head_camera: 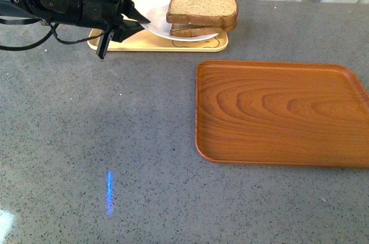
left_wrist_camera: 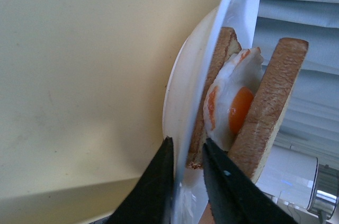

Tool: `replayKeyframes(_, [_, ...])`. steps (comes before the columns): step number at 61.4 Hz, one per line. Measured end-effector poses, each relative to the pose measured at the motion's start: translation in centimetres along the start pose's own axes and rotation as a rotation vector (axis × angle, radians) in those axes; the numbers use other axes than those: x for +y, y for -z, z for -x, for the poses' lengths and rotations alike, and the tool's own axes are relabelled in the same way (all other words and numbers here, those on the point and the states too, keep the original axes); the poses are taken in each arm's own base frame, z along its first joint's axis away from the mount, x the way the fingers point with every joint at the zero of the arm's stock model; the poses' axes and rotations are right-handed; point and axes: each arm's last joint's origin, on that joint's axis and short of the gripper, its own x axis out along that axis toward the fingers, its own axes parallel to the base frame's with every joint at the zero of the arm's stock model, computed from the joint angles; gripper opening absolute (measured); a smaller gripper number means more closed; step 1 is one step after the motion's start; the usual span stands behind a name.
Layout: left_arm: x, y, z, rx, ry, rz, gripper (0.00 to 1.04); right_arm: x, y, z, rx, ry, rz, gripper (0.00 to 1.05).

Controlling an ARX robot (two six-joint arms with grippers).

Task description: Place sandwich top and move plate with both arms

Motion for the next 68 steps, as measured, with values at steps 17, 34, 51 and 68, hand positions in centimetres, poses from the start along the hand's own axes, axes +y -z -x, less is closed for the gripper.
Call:
replayKeyframes(17, [0.5,-0.6,0.6,-0.014,0.002,0.001,0.64,0.0,0.0,0.0,0.0,0.0,0.0,0.96])
replayKeyframes(34, [1.2,-1.8,1.6,-0.035,0.0,0.012,0.66,0.0,0.0,0.0,0.0,0.0,0.0,0.96])
replayKeyframes(51, [1.7,-2.7,4.8,-0.095,0.048,0.007,0.58,0.0,0.0,0.0,0.0,0.0,0.0,0.96])
replayKeyframes(68, [-0.4,-1.2,10.4,-0.16,0.123,-0.028,0.78,0.0,0.0,0.0,0.0,0.0,0.0,0.96])
